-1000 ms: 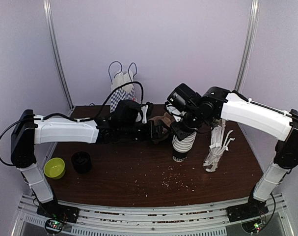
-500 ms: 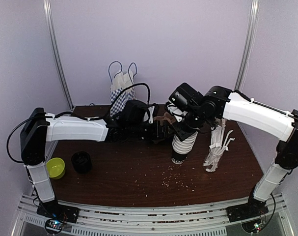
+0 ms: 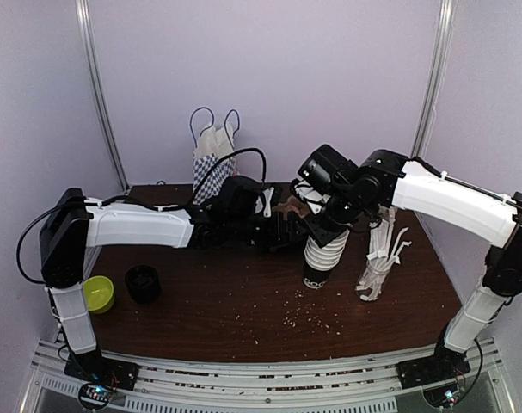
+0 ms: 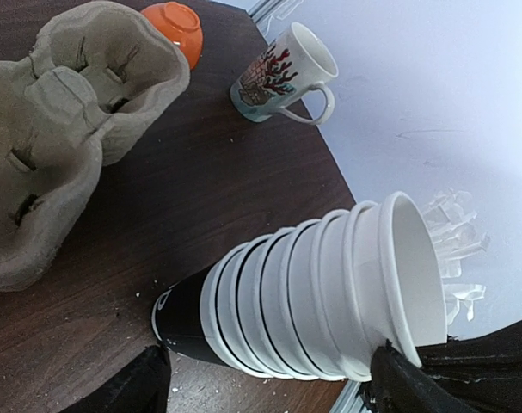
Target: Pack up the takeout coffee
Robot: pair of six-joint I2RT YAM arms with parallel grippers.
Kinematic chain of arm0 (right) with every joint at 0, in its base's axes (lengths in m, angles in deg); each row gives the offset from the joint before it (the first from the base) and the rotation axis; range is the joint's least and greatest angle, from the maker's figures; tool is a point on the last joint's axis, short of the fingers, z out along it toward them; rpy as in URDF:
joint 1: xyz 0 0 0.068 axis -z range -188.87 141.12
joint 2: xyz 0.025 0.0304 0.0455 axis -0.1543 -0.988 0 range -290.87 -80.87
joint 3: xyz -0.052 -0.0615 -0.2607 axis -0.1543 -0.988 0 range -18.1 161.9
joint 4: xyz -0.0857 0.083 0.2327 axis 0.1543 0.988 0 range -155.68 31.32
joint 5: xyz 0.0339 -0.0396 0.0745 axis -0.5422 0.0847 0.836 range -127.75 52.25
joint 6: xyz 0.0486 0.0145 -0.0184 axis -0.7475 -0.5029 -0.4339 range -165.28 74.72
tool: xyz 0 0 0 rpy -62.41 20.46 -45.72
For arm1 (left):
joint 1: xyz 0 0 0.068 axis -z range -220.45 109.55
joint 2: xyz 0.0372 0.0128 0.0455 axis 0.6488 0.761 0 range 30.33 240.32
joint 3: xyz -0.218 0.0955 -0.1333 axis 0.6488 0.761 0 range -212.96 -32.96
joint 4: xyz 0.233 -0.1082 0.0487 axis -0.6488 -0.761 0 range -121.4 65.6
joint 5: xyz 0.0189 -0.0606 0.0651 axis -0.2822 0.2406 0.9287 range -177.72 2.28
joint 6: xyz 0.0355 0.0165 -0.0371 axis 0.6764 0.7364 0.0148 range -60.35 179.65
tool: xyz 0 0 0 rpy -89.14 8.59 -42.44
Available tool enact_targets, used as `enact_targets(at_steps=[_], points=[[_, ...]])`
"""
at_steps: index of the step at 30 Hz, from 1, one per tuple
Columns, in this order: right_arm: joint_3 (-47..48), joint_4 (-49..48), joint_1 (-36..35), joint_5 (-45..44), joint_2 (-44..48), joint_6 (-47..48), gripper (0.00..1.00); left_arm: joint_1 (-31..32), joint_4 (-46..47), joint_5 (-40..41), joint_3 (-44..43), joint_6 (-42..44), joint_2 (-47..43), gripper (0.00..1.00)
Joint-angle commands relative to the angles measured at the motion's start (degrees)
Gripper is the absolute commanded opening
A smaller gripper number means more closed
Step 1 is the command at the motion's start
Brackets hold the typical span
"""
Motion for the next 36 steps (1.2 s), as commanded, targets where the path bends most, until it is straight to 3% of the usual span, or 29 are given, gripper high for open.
enact_targets(at_steps=[1,36], points=[[0.17,-1.41,-0.56,2.62,1.96,0.88,0.0,0.47,4.89,-1.55,-1.98,-0.13,1.78,0.82],[5.39,0.21,-0.56,-1.2,4.67,-0.39,0.0,0.78,2.66,-1.44,-1.59,0.94,4.45,0.74]])
